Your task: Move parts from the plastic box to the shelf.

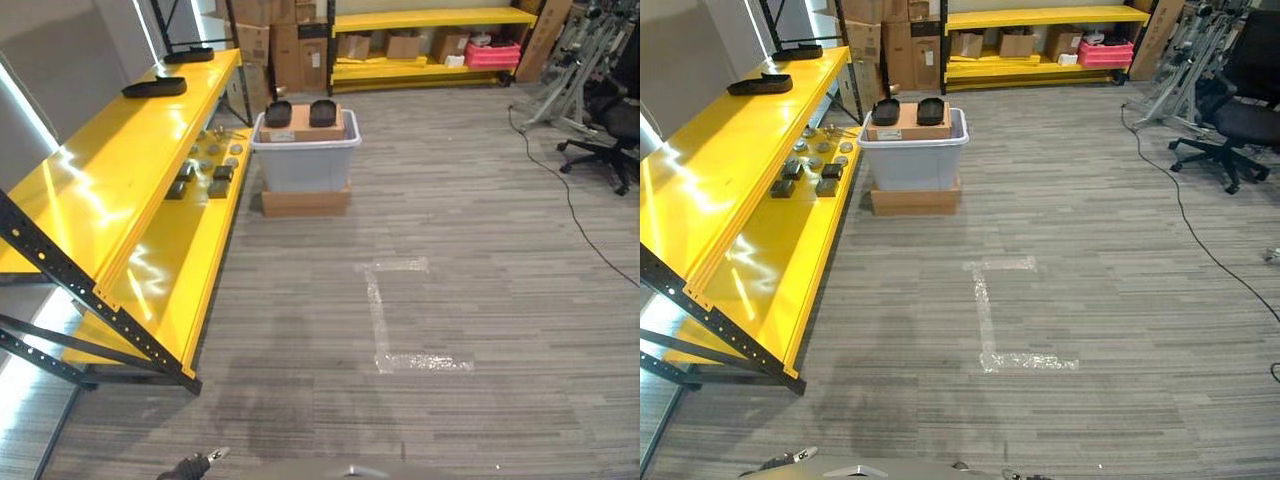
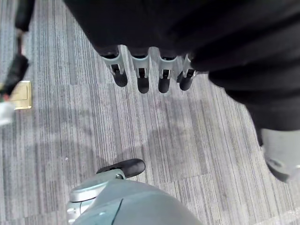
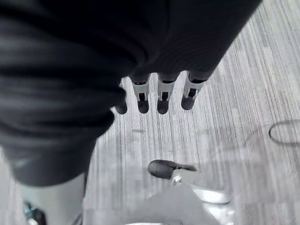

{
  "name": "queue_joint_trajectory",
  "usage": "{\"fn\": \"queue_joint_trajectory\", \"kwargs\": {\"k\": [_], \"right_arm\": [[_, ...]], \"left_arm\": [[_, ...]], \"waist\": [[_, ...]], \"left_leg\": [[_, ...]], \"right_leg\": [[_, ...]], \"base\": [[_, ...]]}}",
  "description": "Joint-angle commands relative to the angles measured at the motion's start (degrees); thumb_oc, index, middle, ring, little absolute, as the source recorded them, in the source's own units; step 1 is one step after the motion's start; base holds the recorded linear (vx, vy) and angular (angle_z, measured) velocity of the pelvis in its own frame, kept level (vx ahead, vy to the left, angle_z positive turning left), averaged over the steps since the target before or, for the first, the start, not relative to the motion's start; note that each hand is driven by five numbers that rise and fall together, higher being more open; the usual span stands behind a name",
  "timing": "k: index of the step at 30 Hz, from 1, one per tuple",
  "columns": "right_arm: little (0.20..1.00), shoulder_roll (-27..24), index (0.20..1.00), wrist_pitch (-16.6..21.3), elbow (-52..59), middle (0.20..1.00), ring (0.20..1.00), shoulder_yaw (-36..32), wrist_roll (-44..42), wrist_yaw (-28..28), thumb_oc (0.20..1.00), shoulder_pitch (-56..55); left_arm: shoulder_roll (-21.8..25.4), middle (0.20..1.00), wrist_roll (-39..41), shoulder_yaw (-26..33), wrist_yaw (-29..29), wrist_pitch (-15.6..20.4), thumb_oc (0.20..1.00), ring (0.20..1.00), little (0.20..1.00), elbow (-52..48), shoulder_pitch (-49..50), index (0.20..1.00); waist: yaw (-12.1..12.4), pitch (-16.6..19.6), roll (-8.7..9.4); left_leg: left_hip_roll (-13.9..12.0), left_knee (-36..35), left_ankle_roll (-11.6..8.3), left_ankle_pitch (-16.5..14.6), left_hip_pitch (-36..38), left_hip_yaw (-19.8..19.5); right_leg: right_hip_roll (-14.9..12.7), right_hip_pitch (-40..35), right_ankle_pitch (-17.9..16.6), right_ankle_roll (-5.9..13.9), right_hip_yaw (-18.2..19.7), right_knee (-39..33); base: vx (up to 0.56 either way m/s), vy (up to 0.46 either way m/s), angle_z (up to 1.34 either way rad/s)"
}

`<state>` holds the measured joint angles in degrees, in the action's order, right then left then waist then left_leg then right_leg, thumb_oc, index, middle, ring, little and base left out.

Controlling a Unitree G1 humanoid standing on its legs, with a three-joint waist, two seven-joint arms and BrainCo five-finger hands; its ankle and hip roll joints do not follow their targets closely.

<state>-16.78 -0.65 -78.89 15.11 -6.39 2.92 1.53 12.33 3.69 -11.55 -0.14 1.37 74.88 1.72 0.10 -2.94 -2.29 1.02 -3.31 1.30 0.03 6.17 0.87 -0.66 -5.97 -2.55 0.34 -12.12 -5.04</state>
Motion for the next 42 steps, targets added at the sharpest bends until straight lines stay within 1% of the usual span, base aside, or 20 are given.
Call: {"fn": "queue_joint_trajectory", "kwargs": {"k": [1, 3, 4, 6, 9, 11, 12, 14, 18, 21, 24, 26, 28, 33, 34, 36, 37, 38, 40, 42], "right_arm": [[1.000, -1.30, 1.000, 0.26, 0.14, 1.000, 1.000, 5.69, 13.16, 2.12, 1.000, 3.38], [1.000, -3.02, 1.000, -0.12, 4.57, 1.000, 1.000, 6.13, 14.03, 3.07, 1.000, 3.37], [1.000, -3.61, 1.000, 0.10, 4.96, 1.000, 1.000, 4.93, 12.33, 2.59, 1.000, 3.00], [1.000, -3.95, 1.000, 0.08, 3.04, 1.000, 1.000, 2.01, 8.13, 2.12, 1.000, 3.37], [1.000, -3.35, 1.000, -0.10, -2.23, 1.000, 1.000, -1.74, 3.91, 0.14, 1.000, 5.49], [1.000, -2.90, 1.000, -0.28, -3.00, 1.000, 1.000, -5.03, -1.63, -0.48, 1.000, 5.63], [1.000, -2.65, 1.000, -0.19, -2.98, 1.000, 1.000, -5.25, -2.29, -0.08, 1.000, 5.41], [1.000, -2.45, 1.000, -0.03, -3.00, 1.000, 1.000, -4.64, -1.68, -0.10, 1.000, 5.45], [1.000, -2.19, 1.000, 0.08, -2.36, 1.000, 1.000, -4.65, -2.35, -0.37, 1.000, 5.29], [1.000, -1.64, 1.000, -0.21, -2.76, 1.000, 1.000, -3.90, -0.94, 0.17, 1.000, 4.82], [1.000, -1.34, 1.000, -0.62, -3.40, 1.000, 1.000, -3.59, 0.50, 0.11, 1.000, 4.60], [1.000, -1.27, 1.000, -0.69, -3.44, 1.000, 1.000, -4.46, -0.54, -0.16, 1.000, 4.83], [1.000, -1.04, 1.000, -0.16, -2.04, 1.000, 1.000, -5.16, -2.66, -0.47, 1.000, 5.24], [1.000, -1.22, 1.000, 0.06, -1.74, 1.000, 1.000, -5.46, -3.03, -0.73, 1.000, 5.56], [1.000, -1.35, 1.000, 0.30, -1.07, 1.000, 1.000, -5.42, -3.04, -0.78, 1.000, 6.02], [1.000, -1.68, 1.000, 0.71, 0.28, 1.000, 1.000, -5.70, -3.63, -1.03, 1.000, 6.77], [1.000, -1.70, 1.000, 1.03, 1.20, 1.000, 1.000, -5.84, -4.36, -1.22, 1.000, 7.10], [1.000, -1.32, 1.000, 1.52, 2.90, 1.000, 1.000, -5.71, -5.28, -1.49, 1.000, 7.37], [1.000, -1.17, 1.000, 1.66, 2.85, 1.000, 1.000, -5.62, -5.41, -1.53, 1.000, 7.45], [1.000, -0.80, 1.000, 1.67, 2.58, 1.000, 1.000, -4.84, -5.09, -1.55, 1.000, 7.38]], "left_arm": [[0.72, 1.000, -2.89, -1.30, -1.13, 0.68, 1.000, 1.000, 1.000, 1.73, -3.61, 1.000], [1.88, 1.000, -7.16, -4.18, -1.49, 1.17, 1.000, 1.000, 1.000, -0.34, -3.78, 1.000], [2.50, 1.000, -7.68, -4.55, -1.46, 1.38, 1.000, 1.000, 1.000, -1.79, -4.01, 1.000], [3.15, 1.000, -6.87, -3.56, -1.01, 1.14, 1.000, 1.000, 1.000, -2.11, -4.68, 1.000], [3.55, 1.000, -5.10, -1.15, 1.95, 0.61, 1.000, 1.000, 1.000, 0.45, -6.54, 1.000], [2.98, 1.000, -4.00, -0.12, 2.06, 0.14, 1.000, 1.000, 1.000, 2.58, -6.64, 1.000], [2.80, 1.000, -4.55, -0.50, 1.90, 0.22, 1.000, 1.000, 1.000, 2.80, -6.44, 1.000], [2.49, 1.000, -6.76, -1.99, 1.59, 0.35, 1.000, 1.000, 1.000, 2.83, -6.16, 1.000], [1.89, 1.000, -5.97, -1.80, 1.76, 0.38, 1.000, 1.000, 1.000, 2.82, -5.66, 1.000], [1.59, 1.000, -5.84, -1.86, 1.65, 0.56, 1.000, 1.000, 1.000, 2.77, -5.47, 1.000], [1.15, 1.000, -5.28, -2.17, 1.56, 0.63, 1.000, 1.000, 1.000, 2.28, -6.15, 1.000], [0.89, 1.000, -5.53, -2.79, 1.49, 0.59, 1.000, 1.000, 1.000, 1.97, -6.49, 1.000], [1.12, 1.000, -5.03, -2.35, 1.91, 0.64, 1.000, 1.000, 1.000, 1.61, -6.80, 1.000], [1.41, 1.000, -5.22, -2.16, 2.32, 0.60, 1.000, 1.000, 1.000, 1.64, -7.20, 1.000], [1.59, 1.000, -5.89, -2.61, 2.18, 0.81, 1.000, 1.000, 1.000, 1.19, -7.29, 1.000], [1.83, 1.000, -5.88, -2.53, 2.39, 0.84, 1.000, 1.000, 1.000, 0.98, -7.22, 1.000], [2.04, 1.000, -5.70, -2.39, 2.46, 0.87, 1.000, 1.000, 1.000, 0.80, -7.18, 1.000], [2.40, 1.000, -4.96, -1.77, 2.70, 0.72, 1.000, 1.000, 1.000, 1.01, -7.29, 1.000], [2.59, 1.000, -4.67, -1.48, 2.78, 0.66, 1.000, 1.000, 1.000, 1.37, -7.28, 1.000], [3.18, 1.000, -4.32, -0.96, 3.14, 0.62, 1.000, 1.000, 1.000, 2.19, -7.58, 1.000]], "waist": [[0.34, 0.41, 2.20], [-0.19, 0.30, 2.32], [-0.33, 0.23, 2.33], [-0.31, 0.17, 2.34], [0.39, -0.12, 2.39], [0.40, 0.22, 2.58], [0.36, 0.39, 2.61], [0.25, 0.64, 2.55], [-0.08, 0.61, 2.35], [-0.24, 0.71, 2.41], [-0.56, 0.29, 2.49], [-0.64, 0.18, 2.35], [-0.62, 0.45, 2.24], [-0.32, 0.53, 2.26], [-0.21, -0.02, 2.15], [-0.19, -1.11, 1.60], [-0.66, -2.43, 1.29], [-1.06, -3.64, 0.69], [-1.37, -3.94, 0.65], [-1.68, -4.28, 1.26]], "left_leg": [[-2.65, -1.69, -4.32, 1.08, 0.06, 0.04], [-2.64, -1.69, -4.27, 1.04, -0.01, 0.10], [-2.62, -1.69, -4.27, 0.99, 0.03, 0.14], [-2.54, -1.69, -4.23, 0.99, -0.08, 0.04], [-2.52, -1.68, -4.21, 1.11, -0.47, -0.19], [-2.55, -1.69, -4.17, 0.86, -0.21, -0.17], [-2.55, -1.69, -4.14, 0.69, 0.02, -0.10], [-2.61, -1.69, -4.07, 0.35, 0.34, 0.23], [-2.24, -1.69, -3.57, -0.21, 0.65, 0.79], [-1.77, -1.57, -3.09, -0.86, 0.84, 1.31], [-0.98, -0.90, -2.23, -1.57, 0.70, 1.42], [-0.59, -0.71, -1.90, -1.90, 0.84, 1.56], [0.08, -0.43, -1.60, -2.51, 1.05, 1.74], [0.52, 0.30, -1.27, -3.16, 0.90, 1.74], [0.76, 0.79, -0.53, -3.76, 0.81, 1.99], [0.75, 0.73, 0.10, -3.66, 0.80, 2.38], [0.59, 0.60, 0.37, -3.39, 0.98, 2.13], [-0.17, -0.60, 0.15, -2.96, 1.70, 2.12], [-0.36, -1.31, -0.16, -3.04, 2.45, 1.97], [-0.42, -1.69, -0.77, -3.52, 3.36, 1.57]], "right_leg": [[-5.74, -2.26, 1.46, 6.58, 1.05, 0.04], [-5.73, -2.11, 1.32, 6.61, 1.41, 0.19], [-5.71, -2.06, 1.37, 6.69, 1.43, 0.23], [-5.77, -1.93, 1.25, 6.78, 1.36, 0.07], [-5.80, -1.49, 1.16, 6.80, 1.23, 0.04], [-5.77, -1.81, 1.44, 6.78, 1.15, 0.04], [-5.73, -2.02, 1.56, 6.80, 1.22, 0.04], [-5.76, -2.11, 1.72, 6.91, 1.45, 0.04], [-6.18, -2.01, 1.50, 7.23, 2.04, 0.04], [-6.70, -2.10, 1.25, 7.59, 2.41, 0.04], [-7.73, -1.42, 1.20, 8.00, 3.08, 1.90], [-8.18, -1.02, 1.40, 8.23, 3.65, 2.96], [-8.63, -1.47, 1.27, 8.53, 3.85, 2.27], [-9.20, -1.62, 1.32, 8.86, 3.63, 2.29], [-9.86, 0.81, 1.31, 9.36, 4.30, 7.17], [-10.03, 5.04, 0.28, 10.04, 5.20, 15.12], [-9.60, 7.53, -1.50, 10.33, 5.99, 19.50], [-8.65, 11.48, -1.34, 10.23, 5.41, 23.45], [-8.10, 12.55, -0.86, 10.02, 4.96, 22.71], [-6.29, 13.90, -0.91, 8.95, 3.57, 16.35]], "base": [[0.00, 0.000, 0.00], [0.01, 0.004, 0.02], [0.02, 0.008, 0.05], [0.00, 0.000, 0.00], [0.00, 0.000, 0.00], [0.03, -0.003, 0.00], [0.07, 0.006, 0.00], [0.06, 0.031, -0.03], [0.03, 0.059, -0.05], [0.04, 0.087, -0.08], [0.04, 0.098, -0.06], [0.07, 0.089, -0.04], [0.12, 0.102, -0.08], [0.05, 0.052, -0.05], [0.03, 0.097, -0.03], [-0.01, 0.102, -0.09], [0.01, 0.065, -0.16], [0.02, 0.039, -0.19], [0.12, -0.023, -0.10], [0.21, -0.136, -0.06]]}}
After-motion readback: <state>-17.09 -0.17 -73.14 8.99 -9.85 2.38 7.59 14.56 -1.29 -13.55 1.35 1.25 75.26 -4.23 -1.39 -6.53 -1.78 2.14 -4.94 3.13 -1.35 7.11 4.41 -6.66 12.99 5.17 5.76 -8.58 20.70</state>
